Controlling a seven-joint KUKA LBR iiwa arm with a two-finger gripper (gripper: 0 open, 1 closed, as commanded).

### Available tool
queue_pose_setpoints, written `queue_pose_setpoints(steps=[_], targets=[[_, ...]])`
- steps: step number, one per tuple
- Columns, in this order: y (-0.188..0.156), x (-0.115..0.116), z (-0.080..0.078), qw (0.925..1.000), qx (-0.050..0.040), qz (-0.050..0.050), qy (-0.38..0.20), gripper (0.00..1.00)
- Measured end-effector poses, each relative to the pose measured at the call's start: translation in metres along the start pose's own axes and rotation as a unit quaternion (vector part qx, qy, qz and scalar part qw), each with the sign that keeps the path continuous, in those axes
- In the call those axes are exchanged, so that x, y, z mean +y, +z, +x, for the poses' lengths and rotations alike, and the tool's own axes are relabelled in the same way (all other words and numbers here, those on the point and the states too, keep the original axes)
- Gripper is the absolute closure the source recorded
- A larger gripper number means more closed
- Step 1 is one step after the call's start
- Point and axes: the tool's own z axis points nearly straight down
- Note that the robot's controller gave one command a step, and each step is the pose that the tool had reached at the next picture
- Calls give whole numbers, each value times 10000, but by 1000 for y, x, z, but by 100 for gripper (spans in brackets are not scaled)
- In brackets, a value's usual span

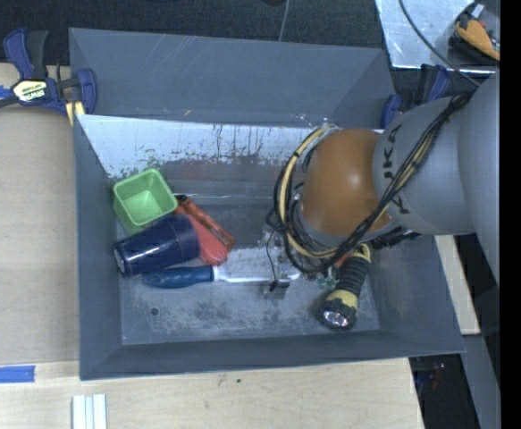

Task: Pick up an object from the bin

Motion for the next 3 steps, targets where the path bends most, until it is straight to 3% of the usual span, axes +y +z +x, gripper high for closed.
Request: queue_pose_setpoints(steps=[3], targets=[[-14, 0, 0, 10000, -14, -1, -5, 100]])
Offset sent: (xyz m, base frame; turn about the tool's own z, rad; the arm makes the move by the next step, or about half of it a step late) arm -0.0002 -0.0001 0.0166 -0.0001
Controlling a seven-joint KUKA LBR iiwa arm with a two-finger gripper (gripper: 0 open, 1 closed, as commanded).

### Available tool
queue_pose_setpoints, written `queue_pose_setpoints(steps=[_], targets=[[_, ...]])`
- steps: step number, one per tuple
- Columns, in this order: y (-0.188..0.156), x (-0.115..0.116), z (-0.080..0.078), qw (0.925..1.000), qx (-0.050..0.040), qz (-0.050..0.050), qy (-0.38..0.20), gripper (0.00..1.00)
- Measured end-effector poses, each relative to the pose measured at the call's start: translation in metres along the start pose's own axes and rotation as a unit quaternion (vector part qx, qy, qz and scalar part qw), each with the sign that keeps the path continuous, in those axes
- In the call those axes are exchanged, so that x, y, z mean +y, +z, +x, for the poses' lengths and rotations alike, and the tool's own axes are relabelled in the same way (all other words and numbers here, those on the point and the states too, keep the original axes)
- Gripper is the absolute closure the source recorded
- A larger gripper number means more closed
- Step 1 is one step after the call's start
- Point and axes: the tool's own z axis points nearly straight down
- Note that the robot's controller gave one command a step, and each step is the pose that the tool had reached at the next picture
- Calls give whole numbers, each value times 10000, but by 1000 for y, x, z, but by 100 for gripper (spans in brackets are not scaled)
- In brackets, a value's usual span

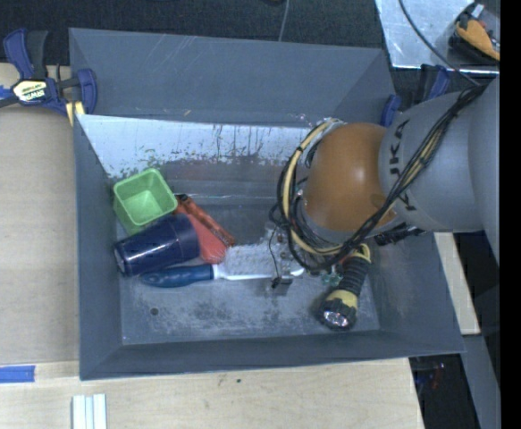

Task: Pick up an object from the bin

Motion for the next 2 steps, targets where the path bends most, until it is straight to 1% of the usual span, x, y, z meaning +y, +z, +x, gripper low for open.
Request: queue_pose_setpoints(steps=[1, 2], targets=[[-8, 0, 1, 10000, 19, 0, -1, 100], [-36, 0, 1, 10000, 22, 0, -3, 100]])
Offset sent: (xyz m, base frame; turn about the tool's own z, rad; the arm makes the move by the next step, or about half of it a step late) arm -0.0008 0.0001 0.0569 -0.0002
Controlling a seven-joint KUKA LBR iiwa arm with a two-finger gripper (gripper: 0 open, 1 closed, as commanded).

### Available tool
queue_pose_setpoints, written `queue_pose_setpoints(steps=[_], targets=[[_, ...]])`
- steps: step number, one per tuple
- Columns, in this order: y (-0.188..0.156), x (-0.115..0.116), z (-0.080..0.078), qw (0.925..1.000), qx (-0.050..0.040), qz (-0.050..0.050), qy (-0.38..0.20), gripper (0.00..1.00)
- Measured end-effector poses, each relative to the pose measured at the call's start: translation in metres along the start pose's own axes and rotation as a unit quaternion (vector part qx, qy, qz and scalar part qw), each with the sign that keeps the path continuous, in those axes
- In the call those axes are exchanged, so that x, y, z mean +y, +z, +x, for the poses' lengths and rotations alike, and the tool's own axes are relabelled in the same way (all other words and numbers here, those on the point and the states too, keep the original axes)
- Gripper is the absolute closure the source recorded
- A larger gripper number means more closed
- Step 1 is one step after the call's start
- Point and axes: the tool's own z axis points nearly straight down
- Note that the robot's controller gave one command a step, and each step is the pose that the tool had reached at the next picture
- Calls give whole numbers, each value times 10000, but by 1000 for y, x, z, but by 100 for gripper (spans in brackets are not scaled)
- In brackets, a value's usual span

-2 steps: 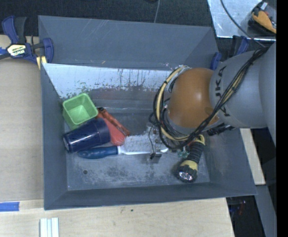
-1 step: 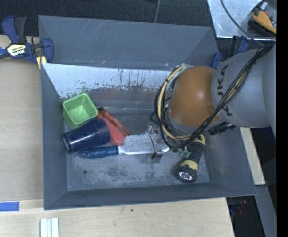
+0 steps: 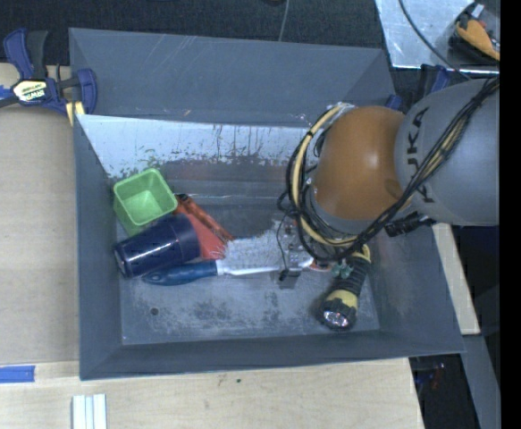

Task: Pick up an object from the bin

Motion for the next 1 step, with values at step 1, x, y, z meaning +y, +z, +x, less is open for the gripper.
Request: queue_pose_setpoints(steps=[1], targets=[[-20, 0, 0, 10000, 0, -1, -2, 100]])
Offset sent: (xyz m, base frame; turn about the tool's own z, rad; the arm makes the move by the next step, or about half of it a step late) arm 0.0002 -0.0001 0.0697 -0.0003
